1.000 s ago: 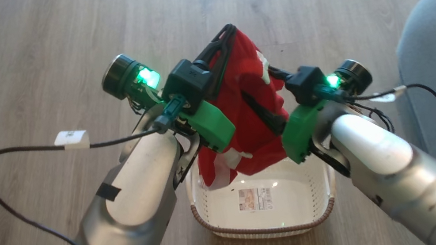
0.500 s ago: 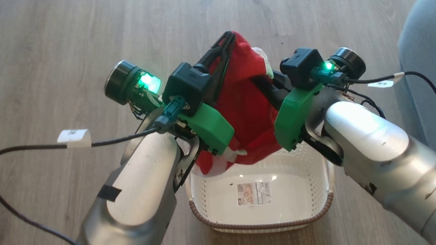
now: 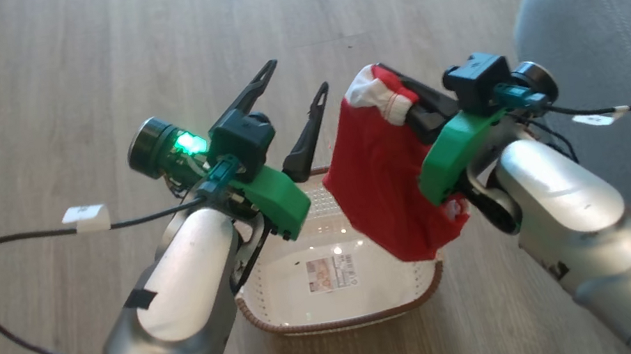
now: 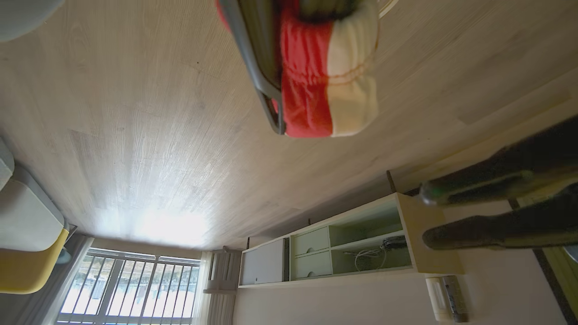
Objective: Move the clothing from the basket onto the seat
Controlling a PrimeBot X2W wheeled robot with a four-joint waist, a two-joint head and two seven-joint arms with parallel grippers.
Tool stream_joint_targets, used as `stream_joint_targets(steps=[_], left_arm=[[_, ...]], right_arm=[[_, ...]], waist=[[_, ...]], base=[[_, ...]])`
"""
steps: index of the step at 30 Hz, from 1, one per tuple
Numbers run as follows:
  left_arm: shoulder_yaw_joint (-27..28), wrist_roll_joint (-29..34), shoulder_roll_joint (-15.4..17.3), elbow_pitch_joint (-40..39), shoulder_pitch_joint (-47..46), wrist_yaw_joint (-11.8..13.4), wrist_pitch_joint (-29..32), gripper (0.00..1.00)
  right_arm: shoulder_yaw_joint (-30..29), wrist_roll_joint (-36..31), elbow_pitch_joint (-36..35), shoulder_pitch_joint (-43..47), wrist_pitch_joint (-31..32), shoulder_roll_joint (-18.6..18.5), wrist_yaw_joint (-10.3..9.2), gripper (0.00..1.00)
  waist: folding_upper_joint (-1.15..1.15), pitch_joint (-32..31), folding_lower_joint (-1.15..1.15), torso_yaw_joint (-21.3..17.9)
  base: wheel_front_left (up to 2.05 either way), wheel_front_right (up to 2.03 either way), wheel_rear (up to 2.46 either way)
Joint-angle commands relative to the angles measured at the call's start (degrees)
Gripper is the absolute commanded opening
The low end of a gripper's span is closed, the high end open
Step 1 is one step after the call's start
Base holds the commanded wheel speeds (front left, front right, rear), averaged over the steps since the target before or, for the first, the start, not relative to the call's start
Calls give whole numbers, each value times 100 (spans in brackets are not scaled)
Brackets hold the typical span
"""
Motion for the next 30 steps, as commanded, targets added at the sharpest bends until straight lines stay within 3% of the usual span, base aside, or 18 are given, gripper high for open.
stream_joint_targets(steps=[1, 10, 30], left_arm=[[268, 60, 155, -196, -133, -11, -29, 100], [566, 167, 300, -415, 343, -60, -29, 100], [983, 328, 431, -1192, 1261, -308, -29, 100]], right_arm=[[-95, 77, -294, -6, -38, 1, -2, 0], [-670, 38, -906, 300, -38, -169, -2, 0], [-1422, -19, -2052, 1217, -38, -22, -2, 0]], waist=[[0, 51, 0, -199], [0, 90, 0, -909], [0, 9, 0, -2828]], base=[[0, 0, 0], [0, 0, 0], [0, 0, 0]])
